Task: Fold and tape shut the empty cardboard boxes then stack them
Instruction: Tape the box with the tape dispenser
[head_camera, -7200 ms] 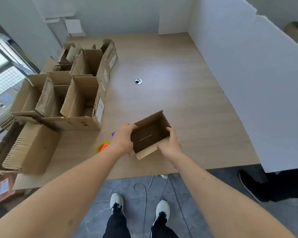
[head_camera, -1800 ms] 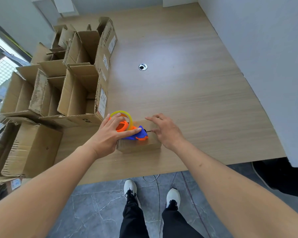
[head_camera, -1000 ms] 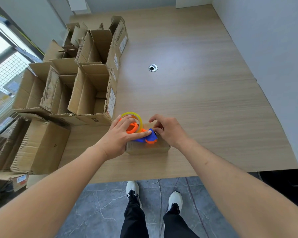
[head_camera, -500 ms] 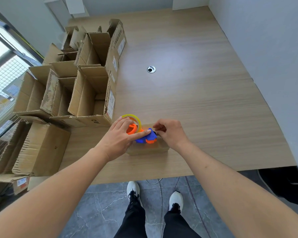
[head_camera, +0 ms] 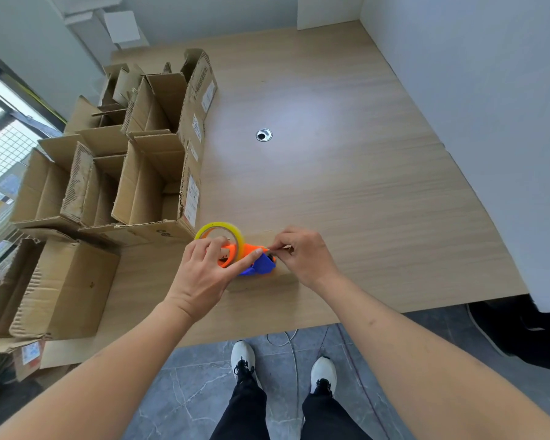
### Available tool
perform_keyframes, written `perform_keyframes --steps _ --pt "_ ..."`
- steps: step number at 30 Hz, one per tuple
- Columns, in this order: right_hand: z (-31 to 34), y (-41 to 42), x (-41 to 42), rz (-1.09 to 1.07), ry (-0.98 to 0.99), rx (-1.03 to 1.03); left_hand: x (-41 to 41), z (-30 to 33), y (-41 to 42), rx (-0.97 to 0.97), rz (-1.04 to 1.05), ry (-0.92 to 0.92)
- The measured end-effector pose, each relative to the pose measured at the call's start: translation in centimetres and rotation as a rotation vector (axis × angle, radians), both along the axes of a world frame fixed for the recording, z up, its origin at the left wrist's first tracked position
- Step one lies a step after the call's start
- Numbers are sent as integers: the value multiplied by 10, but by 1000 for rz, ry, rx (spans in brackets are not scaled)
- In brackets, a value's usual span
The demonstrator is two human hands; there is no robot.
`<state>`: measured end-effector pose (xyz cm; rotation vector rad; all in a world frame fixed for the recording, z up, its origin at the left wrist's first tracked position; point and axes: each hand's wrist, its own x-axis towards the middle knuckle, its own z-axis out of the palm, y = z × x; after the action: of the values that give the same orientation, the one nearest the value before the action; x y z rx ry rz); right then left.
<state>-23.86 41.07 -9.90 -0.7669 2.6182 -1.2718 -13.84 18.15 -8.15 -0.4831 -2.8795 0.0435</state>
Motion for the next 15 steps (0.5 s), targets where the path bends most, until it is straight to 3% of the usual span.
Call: perform_keyframes --steps 15 --pt "-10 16 14 23 101 95 4 -3 -2 -14 -56 84"
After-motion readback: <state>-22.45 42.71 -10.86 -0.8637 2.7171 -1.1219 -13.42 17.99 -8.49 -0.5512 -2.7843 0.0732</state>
